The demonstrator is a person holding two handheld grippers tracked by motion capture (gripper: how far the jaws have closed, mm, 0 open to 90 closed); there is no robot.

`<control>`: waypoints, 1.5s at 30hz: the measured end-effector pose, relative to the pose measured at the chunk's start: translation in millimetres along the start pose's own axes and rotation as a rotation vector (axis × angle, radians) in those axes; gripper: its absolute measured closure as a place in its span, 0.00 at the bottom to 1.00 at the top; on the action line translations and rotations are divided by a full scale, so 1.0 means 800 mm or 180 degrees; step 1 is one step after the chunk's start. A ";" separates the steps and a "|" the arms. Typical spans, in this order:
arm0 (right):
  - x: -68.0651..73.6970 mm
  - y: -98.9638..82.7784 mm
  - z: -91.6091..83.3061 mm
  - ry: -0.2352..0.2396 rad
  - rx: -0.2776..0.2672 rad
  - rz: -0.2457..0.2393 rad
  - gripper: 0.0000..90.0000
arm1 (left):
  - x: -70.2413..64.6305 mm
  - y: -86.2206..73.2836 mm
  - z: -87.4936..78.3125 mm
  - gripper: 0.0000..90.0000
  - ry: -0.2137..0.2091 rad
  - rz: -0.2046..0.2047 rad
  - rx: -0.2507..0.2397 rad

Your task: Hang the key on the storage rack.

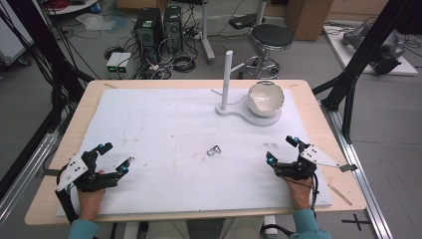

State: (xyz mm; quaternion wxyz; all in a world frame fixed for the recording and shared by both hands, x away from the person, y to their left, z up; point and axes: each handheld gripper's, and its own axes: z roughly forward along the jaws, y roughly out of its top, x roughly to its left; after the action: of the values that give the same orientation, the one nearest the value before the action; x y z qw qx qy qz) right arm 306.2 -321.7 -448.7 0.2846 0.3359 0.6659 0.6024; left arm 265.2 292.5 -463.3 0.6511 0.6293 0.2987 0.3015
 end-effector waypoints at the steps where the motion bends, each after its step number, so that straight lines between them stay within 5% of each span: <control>1: -0.001 0.000 0.000 -0.0001 -0.0010 -0.0016 0.01 | 0.000 0.000 0.000 0.14 -0.0004 0.0004 -0.0013; 25: -0.002 0.005 0.004 0.0075 0.0059 0.0022 0.01 | 0.000 0.000 0.000 0.14 -0.0017 0.0004 -0.0011; 31: 0.002 0.029 0.013 0.0199 0.0272 -0.0081 0.01 | 0.000 0.000 0.000 0.14 -0.0016 -0.0007 -0.0014; 45: 0.013 0.135 0.072 0.0738 0.0769 -0.0476 0.01 | 0.001 0.000 0.000 0.14 -0.0013 -0.0014 -0.0009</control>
State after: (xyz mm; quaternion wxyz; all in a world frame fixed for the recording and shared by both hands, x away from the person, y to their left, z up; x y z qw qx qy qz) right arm 356.1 -273.2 -348.0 0.2076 0.2454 0.7848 0.5299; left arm 265.5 293.0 -463.2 0.6532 0.6284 0.2983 0.2991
